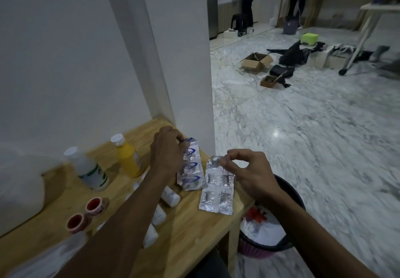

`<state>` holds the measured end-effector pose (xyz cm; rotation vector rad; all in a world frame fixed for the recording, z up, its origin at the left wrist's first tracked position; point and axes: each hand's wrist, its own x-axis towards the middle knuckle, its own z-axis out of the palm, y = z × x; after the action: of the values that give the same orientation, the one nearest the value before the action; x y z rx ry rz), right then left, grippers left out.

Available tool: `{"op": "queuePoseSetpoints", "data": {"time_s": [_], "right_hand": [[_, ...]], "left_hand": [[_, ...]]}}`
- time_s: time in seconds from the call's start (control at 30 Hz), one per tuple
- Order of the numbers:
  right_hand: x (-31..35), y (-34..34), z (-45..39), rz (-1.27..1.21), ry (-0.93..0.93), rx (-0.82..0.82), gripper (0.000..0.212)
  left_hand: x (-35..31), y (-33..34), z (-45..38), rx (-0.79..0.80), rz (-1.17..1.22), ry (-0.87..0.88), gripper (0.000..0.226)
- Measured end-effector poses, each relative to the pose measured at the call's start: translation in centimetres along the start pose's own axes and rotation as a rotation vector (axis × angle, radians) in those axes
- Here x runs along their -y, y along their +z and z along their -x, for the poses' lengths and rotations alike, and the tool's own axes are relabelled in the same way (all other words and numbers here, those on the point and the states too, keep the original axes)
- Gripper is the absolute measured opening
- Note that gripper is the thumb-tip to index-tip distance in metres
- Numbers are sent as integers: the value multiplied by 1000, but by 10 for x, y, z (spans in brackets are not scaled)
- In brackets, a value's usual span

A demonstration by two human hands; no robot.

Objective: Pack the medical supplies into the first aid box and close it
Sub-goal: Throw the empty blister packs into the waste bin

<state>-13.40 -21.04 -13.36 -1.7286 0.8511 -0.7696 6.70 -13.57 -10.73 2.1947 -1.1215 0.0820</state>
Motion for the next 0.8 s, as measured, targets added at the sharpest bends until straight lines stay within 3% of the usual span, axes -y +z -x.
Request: {"op": "queuePoseSetpoints", "data": {"time_s": [0.17, 0.47, 0.8], "right_hand": [[4, -30, 2, -39, -36, -136, 14], [4, -119, 12, -37, -78, -501, 9], [-66, -164, 18, -21, 47, -689, 9]], "left_hand": [[-21, -6, 2, -50, 106, 36, 12], [-119, 20, 25, -126, 295, 154, 9], [-191, 121, 74, -68, 461, -11, 5]]}}
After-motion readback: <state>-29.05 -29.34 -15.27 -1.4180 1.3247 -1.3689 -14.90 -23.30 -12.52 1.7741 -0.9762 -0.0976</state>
